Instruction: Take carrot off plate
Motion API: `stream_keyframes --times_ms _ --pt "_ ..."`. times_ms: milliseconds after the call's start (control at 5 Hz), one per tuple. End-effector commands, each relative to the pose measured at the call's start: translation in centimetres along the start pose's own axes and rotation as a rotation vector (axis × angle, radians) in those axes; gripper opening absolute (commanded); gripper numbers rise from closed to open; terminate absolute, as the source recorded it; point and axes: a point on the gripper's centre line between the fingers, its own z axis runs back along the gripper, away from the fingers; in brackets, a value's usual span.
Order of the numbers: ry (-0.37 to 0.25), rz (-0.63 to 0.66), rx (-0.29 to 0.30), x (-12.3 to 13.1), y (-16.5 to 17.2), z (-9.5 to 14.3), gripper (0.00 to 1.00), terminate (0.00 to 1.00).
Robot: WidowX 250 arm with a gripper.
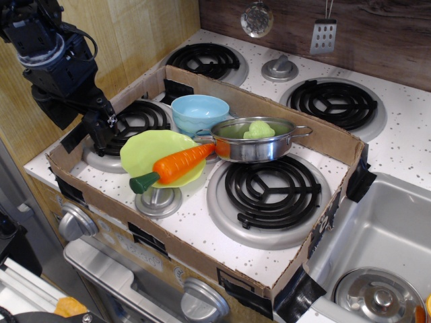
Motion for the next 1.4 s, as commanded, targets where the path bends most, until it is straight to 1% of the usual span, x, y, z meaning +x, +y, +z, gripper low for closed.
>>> stream_keyframes --times_ms 0,200,400,600,800,1000,1200 --pt "0.0 0.0 0.0 0.0 0.0 0.0 1.0 0.0" --pt "0.061 -0.037 0.001 1.5 0.1 1.3 1.0 0.0" --pt "0.079 -0.073 0.06 2.8 -0.1 2.9 1.0 0.0" --pt "0.128 -0.057 0.069 3.8 -1.4 3.5 1.0 0.0" --pt "0.183 -0.022 0.064 5.0 -3.7 2.6 1.0 0.0" --pt "0.232 0.01 0.038 5.6 -5.5 2.3 1.0 0.0" --pt "0.199 0.06 0.035 5.1 -7.6 1.6 1.0 0.0"
